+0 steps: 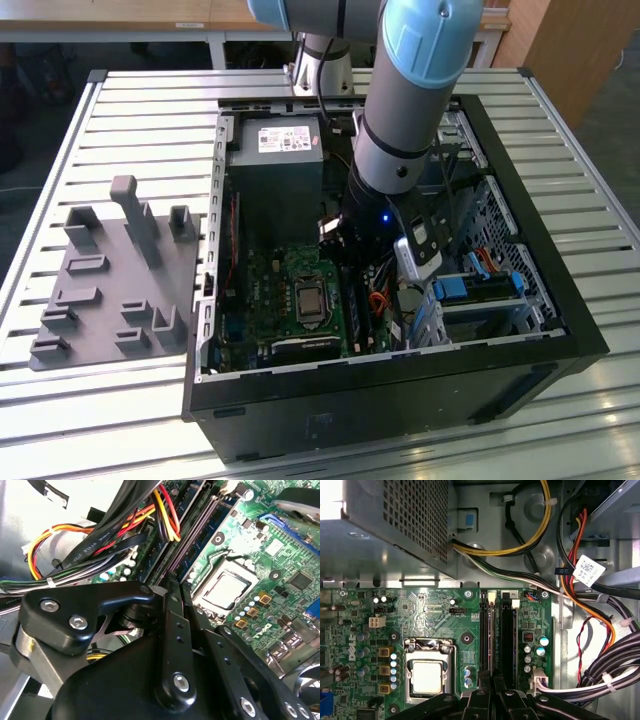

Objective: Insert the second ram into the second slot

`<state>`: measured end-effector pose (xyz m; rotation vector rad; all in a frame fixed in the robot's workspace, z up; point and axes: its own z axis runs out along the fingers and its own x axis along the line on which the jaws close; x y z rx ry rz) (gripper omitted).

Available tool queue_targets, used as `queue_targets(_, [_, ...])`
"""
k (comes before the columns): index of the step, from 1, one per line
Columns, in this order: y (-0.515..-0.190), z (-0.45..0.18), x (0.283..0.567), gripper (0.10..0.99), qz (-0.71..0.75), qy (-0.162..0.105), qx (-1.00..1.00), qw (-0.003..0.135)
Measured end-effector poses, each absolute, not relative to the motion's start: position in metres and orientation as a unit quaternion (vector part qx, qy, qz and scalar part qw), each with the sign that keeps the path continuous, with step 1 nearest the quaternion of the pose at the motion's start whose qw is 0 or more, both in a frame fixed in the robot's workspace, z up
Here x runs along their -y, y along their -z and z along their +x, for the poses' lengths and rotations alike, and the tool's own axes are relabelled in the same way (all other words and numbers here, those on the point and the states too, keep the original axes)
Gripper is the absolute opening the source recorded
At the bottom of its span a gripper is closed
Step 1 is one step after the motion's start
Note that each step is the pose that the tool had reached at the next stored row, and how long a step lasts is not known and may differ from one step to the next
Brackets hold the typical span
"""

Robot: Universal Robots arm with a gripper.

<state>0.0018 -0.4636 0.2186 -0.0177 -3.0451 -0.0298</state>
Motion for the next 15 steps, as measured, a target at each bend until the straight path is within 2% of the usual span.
queue_targets(15, [-0.2175, 0.0019, 0.4626, 0.137, -0.003, 0.010, 0.999, 0.048])
